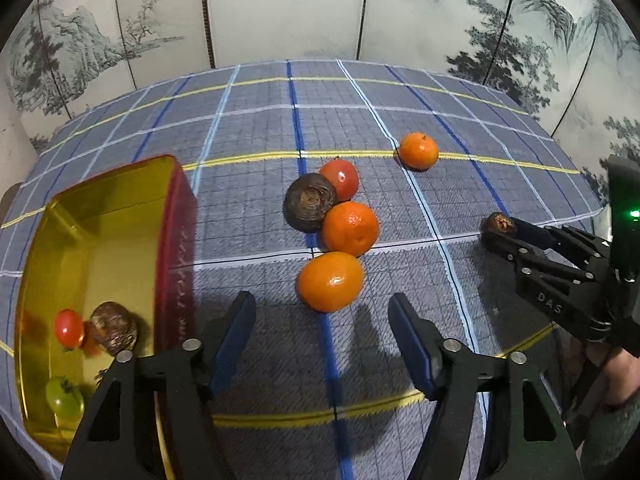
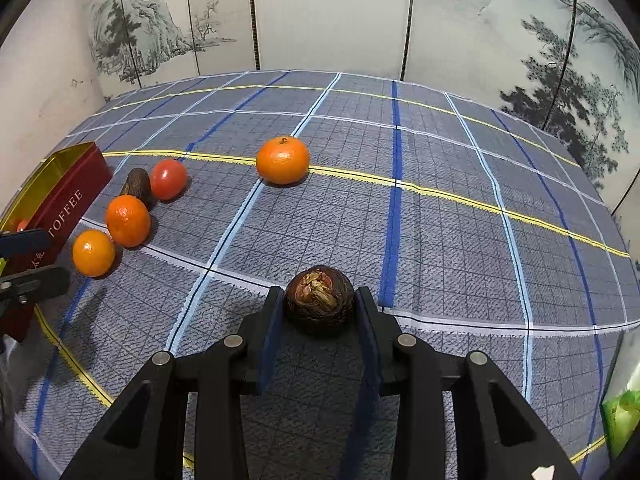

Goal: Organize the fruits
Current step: 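Grasp an orange mandarin with the left gripper while the right gripper holds the brown fruit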

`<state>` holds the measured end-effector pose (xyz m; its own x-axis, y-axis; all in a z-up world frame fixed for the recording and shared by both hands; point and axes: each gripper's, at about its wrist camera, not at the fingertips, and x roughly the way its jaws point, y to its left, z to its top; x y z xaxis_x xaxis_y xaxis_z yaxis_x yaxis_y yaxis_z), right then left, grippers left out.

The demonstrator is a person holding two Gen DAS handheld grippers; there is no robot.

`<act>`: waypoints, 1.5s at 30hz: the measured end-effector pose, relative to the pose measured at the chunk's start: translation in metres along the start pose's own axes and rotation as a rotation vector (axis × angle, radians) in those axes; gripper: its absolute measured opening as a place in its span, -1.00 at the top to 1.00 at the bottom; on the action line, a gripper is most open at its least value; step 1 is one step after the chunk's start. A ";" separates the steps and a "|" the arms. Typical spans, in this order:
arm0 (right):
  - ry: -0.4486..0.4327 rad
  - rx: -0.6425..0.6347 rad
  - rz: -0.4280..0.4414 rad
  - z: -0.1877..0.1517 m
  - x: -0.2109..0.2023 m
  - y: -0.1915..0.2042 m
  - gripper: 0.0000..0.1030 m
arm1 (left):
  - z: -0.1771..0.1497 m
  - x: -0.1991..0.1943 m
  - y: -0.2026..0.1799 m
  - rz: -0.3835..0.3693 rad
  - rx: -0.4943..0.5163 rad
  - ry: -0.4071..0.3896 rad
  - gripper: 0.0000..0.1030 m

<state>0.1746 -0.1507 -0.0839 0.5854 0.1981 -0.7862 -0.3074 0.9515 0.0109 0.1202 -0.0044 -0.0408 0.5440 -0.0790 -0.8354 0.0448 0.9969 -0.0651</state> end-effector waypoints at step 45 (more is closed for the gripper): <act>0.002 -0.002 0.005 0.000 -0.001 0.000 0.32 | -0.003 -0.033 0.008 -0.061 -0.074 -0.015 0.26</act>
<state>0.1744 -0.1506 -0.0830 0.5826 0.2027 -0.7871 -0.3118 0.9500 0.0139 0.1002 0.0064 -0.0153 0.5547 -0.1389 -0.8204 0.0165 0.9876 -0.1561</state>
